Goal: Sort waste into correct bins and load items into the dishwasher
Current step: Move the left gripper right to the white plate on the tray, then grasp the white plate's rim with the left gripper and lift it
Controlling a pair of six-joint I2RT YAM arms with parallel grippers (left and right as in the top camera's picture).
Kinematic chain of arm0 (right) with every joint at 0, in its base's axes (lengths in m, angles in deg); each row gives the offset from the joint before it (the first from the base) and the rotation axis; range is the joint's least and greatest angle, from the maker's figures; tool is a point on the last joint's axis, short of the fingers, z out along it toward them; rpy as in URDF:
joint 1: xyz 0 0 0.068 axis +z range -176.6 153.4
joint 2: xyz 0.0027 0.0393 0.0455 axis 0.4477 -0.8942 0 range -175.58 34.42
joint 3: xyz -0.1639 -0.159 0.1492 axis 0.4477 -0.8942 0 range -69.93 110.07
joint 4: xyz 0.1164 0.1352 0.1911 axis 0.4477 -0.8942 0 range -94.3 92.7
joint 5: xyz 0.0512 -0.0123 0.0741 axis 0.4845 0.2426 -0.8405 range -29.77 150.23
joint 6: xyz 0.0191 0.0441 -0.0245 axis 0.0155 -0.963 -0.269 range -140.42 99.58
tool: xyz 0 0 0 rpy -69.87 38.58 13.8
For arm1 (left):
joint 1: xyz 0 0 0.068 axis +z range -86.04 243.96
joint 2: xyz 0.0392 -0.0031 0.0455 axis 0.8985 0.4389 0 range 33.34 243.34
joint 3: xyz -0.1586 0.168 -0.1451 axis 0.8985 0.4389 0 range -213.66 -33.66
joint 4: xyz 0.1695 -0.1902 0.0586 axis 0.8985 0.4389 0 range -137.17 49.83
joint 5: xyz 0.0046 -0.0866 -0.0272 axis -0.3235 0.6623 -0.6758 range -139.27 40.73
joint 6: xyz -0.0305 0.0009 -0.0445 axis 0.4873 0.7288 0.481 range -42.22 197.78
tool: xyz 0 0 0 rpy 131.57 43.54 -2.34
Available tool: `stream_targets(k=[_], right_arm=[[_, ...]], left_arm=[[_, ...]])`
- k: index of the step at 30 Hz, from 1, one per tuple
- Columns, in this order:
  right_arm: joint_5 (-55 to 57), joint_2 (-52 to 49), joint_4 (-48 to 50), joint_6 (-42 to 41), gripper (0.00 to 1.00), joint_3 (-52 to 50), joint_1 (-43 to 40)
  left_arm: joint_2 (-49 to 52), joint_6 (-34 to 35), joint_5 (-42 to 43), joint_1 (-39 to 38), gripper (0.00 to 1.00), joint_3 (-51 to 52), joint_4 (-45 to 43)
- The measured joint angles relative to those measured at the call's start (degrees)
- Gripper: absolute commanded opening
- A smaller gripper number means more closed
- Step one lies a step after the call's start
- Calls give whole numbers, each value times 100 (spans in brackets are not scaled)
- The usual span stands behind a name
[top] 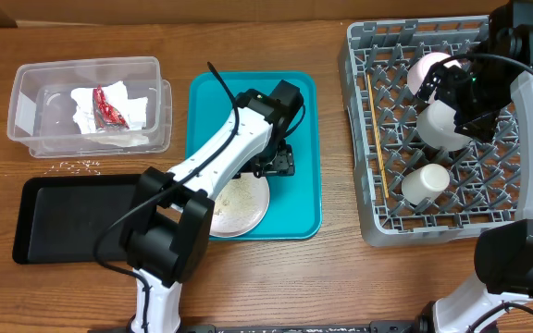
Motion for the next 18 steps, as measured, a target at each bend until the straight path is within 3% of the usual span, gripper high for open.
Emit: stream_targets(k=[8,18], right_arm=[[-2,0,-2,2,100,0,0],[0,0,-2,0,100,0,0]], left_arm=[[343,-44,-483,0,74,11,-214],[389,-44,-468,0,71,11,-234]])
